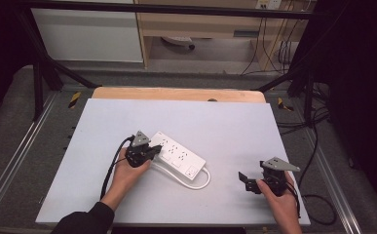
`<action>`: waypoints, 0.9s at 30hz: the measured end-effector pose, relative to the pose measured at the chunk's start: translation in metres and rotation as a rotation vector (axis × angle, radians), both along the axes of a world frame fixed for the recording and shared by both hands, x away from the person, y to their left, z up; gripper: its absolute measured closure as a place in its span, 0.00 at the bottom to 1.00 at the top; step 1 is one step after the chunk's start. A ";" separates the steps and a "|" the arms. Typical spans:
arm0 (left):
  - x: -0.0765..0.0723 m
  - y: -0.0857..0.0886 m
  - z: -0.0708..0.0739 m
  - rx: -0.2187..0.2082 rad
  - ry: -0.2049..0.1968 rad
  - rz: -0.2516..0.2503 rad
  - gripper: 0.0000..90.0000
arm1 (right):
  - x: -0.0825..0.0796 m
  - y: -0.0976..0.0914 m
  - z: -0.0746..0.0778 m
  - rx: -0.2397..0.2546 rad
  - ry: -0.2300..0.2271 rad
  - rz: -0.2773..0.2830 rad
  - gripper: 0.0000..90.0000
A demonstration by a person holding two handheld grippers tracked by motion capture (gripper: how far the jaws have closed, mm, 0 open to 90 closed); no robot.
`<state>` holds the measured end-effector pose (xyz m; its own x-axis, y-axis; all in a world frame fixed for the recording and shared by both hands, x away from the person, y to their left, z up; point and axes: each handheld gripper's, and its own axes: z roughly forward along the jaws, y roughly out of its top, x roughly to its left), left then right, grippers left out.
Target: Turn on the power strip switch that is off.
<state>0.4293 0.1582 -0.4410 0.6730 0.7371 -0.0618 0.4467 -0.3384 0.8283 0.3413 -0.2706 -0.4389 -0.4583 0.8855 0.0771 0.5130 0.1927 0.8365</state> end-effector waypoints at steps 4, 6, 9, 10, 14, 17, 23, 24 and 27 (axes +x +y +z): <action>0.000 0.000 0.000 0.001 0.002 0.004 1.00 | 0.000 0.000 0.000 0.002 0.002 0.000 0.04; 0.000 0.000 0.000 0.004 0.002 0.004 1.00 | 0.000 0.000 0.000 0.002 0.002 0.000 0.04; 0.000 0.001 0.000 0.003 0.005 0.003 1.00 | 0.000 0.000 0.000 0.001 0.001 0.000 0.04; 0.000 0.001 0.000 0.002 0.005 0.003 1.00 | 0.000 0.000 0.000 0.001 0.002 0.000 0.05; 0.000 0.000 0.000 -0.004 0.006 0.007 1.00 | 0.000 0.000 0.000 0.001 0.003 -0.001 0.04; 0.000 0.001 0.000 -0.004 0.009 0.007 1.00 | 0.000 0.000 0.000 0.001 0.002 0.000 0.04; 0.001 0.001 0.000 -0.012 0.014 0.010 1.00 | 0.000 0.000 0.000 0.000 0.005 -0.001 0.05; 0.001 0.001 0.000 -0.012 0.014 0.010 1.00 | 0.000 0.000 0.000 0.000 0.005 -0.001 0.05; 0.001 0.001 0.000 -0.013 0.016 0.010 1.00 | 0.000 0.000 0.000 0.000 0.008 0.000 0.05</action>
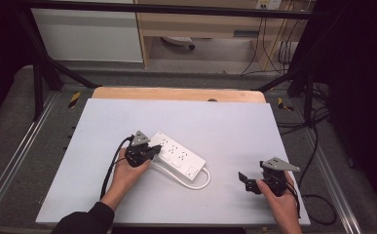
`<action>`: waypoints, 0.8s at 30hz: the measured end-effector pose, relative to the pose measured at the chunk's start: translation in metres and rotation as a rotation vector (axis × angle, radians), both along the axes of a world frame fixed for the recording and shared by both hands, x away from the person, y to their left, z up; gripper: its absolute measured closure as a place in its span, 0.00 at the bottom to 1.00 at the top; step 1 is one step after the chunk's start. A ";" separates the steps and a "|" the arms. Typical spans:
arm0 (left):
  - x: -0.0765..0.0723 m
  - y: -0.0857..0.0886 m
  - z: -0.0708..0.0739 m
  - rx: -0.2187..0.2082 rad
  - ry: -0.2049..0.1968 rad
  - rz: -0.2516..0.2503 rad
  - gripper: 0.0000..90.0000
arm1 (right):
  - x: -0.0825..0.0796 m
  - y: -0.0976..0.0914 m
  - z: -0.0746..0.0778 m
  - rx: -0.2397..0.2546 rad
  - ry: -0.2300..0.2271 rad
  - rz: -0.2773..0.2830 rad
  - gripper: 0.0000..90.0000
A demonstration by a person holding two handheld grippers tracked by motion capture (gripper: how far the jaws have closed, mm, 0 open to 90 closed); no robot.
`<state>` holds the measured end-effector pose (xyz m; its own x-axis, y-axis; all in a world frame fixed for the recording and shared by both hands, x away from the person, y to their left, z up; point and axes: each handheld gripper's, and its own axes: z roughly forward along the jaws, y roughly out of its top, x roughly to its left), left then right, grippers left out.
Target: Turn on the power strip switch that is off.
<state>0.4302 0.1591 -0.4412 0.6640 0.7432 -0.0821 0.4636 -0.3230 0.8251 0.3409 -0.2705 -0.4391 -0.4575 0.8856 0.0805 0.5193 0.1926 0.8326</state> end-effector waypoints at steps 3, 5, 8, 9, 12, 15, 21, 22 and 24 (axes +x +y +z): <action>0.000 0.000 0.000 0.000 0.001 0.001 1.00 | 0.000 0.000 0.000 0.000 0.000 0.000 0.05; 0.000 0.000 0.000 0.000 0.002 0.002 1.00 | 0.000 0.000 0.000 0.000 -0.001 0.000 0.05; 0.000 0.000 0.000 0.001 0.003 0.001 1.00 | 0.000 0.000 0.000 0.000 0.000 0.001 0.04; 0.001 0.000 0.000 0.003 0.006 0.000 1.00 | 0.000 0.000 0.000 0.000 -0.001 0.002 0.04; 0.002 0.000 0.000 0.008 0.009 -0.004 1.00 | 0.000 0.000 0.000 0.000 -0.001 0.002 0.04; 0.001 -0.001 -0.001 0.018 0.012 -0.005 1.00 | 0.000 0.000 0.000 0.000 -0.001 0.000 0.04; 0.001 -0.003 -0.001 0.018 0.013 -0.014 1.00 | 0.000 0.000 0.000 -0.001 -0.001 0.002 0.04; 0.001 -0.002 -0.001 0.017 0.013 -0.015 1.00 | 0.000 0.000 0.000 -0.002 0.000 0.002 0.05; 0.001 -0.002 -0.001 0.017 0.011 -0.015 1.00 | 0.000 0.000 0.000 0.000 0.001 0.001 0.05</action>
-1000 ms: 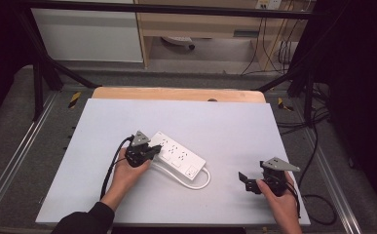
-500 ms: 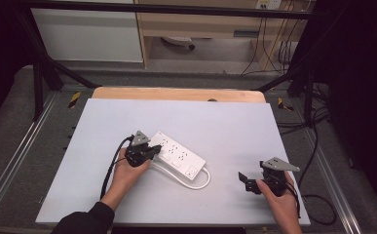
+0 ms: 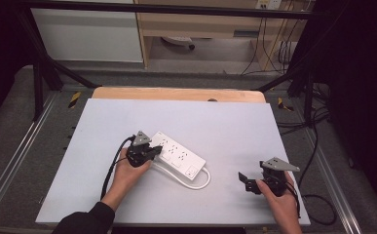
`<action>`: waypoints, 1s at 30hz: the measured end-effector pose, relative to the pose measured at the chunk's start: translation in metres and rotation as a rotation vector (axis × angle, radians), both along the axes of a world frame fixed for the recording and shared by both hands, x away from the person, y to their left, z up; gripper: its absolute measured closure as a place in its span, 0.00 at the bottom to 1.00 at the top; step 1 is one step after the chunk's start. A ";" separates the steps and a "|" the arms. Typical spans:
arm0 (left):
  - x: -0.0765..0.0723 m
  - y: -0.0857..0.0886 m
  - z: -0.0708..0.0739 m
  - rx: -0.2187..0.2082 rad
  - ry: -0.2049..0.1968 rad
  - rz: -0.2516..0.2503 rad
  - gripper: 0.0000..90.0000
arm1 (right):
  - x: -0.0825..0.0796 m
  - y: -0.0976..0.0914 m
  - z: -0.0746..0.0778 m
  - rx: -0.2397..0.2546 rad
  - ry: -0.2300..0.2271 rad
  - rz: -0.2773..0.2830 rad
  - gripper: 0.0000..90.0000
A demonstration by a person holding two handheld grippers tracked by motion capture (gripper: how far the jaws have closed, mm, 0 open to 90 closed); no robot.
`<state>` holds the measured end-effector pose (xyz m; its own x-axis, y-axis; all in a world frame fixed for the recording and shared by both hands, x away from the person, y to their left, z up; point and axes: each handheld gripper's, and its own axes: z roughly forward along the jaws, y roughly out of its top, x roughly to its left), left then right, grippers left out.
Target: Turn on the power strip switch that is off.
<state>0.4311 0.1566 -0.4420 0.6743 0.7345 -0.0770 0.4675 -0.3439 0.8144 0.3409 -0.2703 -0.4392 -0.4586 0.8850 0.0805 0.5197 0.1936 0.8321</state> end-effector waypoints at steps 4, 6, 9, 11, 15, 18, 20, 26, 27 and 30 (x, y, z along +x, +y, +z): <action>0.000 0.000 0.000 0.000 -0.004 -0.002 1.00 | 0.000 0.000 0.000 -0.001 -0.002 0.001 0.04; 0.000 0.000 0.000 0.000 -0.006 -0.003 1.00 | 0.000 0.000 0.000 -0.001 -0.001 0.001 0.05; 0.000 0.000 -0.001 0.001 -0.008 -0.003 1.00 | 0.000 0.000 0.000 -0.001 -0.002 0.001 0.05; 0.000 0.000 -0.001 -0.001 -0.010 -0.003 1.00 | 0.000 0.000 0.000 -0.001 -0.002 0.001 0.05; 0.000 0.000 -0.001 0.000 -0.015 -0.003 1.00 | 0.000 0.000 0.000 -0.001 -0.002 0.001 0.04; 0.001 -0.001 -0.001 -0.006 -0.015 0.001 1.00 | 0.000 0.000 0.000 -0.002 -0.002 0.002 0.04; 0.001 -0.001 -0.001 -0.008 -0.014 -0.001 1.00 | 0.000 0.000 0.000 -0.001 -0.002 0.002 0.04; 0.000 -0.001 -0.001 -0.010 -0.011 -0.001 1.00 | 0.000 0.000 0.000 0.000 -0.003 0.001 0.04; 0.000 -0.001 -0.001 -0.012 -0.012 -0.002 1.00 | 0.000 0.000 0.000 0.000 -0.003 0.001 0.04; 0.000 -0.001 -0.002 -0.013 -0.015 -0.002 1.00 | 0.000 0.000 0.000 0.000 -0.003 0.001 0.04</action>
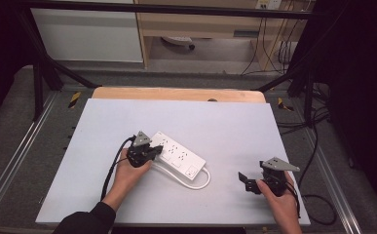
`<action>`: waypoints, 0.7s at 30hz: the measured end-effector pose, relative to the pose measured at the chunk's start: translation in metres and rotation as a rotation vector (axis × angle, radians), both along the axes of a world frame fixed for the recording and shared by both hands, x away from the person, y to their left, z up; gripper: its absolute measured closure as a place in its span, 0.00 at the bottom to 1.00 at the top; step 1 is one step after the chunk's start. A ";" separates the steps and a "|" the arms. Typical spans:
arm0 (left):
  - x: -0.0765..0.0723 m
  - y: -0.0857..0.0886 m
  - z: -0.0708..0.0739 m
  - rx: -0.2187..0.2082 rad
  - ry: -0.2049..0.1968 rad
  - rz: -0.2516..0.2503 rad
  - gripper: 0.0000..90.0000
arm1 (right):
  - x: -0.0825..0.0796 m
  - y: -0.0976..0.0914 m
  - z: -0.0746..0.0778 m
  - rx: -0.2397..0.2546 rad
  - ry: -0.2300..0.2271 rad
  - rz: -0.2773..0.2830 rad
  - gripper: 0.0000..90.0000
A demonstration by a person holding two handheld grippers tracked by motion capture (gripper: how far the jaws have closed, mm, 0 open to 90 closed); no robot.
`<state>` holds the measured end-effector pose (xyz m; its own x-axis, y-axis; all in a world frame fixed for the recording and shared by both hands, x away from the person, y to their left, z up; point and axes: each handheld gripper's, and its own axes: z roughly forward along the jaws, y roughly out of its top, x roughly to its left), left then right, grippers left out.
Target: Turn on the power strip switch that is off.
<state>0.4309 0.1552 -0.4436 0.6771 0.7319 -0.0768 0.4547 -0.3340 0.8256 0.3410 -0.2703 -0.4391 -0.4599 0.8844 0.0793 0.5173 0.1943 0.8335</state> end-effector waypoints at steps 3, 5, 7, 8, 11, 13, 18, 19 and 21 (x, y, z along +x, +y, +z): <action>0.000 0.000 0.000 -0.004 -0.004 -0.002 1.00 | 0.000 0.000 0.000 0.000 0.000 0.000 0.04; -0.001 0.000 0.001 -0.016 -0.005 0.001 1.00 | 0.000 0.000 0.000 0.000 0.000 0.000 0.04; -0.001 0.000 0.002 -0.025 -0.006 -0.002 1.00 | 0.000 0.000 0.000 0.001 0.000 0.000 0.04; -0.001 0.000 0.002 -0.030 -0.010 -0.002 1.00 | 0.000 0.000 0.000 0.001 0.000 0.000 0.04; -0.002 0.000 0.004 -0.047 -0.018 -0.004 1.00 | 0.000 0.000 0.000 0.000 -0.001 0.000 0.04; -0.002 0.000 0.004 -0.050 -0.016 -0.004 0.98 | 0.000 0.000 0.000 0.000 0.000 0.000 0.04; -0.003 -0.001 0.005 -0.060 -0.021 -0.004 0.95 | 0.000 0.000 0.000 0.000 0.000 0.000 0.05; -0.003 -0.001 0.006 -0.063 -0.022 -0.004 0.94 | 0.000 0.000 0.000 0.000 0.000 0.000 0.04; -0.004 -0.001 0.006 -0.064 -0.025 -0.005 0.91 | 0.000 0.000 0.000 0.000 0.000 0.000 0.05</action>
<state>0.4271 0.1540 -0.4377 0.6829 0.7226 -0.1067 0.4324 -0.2822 0.8564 0.3410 -0.2703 -0.4390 -0.4602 0.8843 0.0789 0.5169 0.1947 0.8336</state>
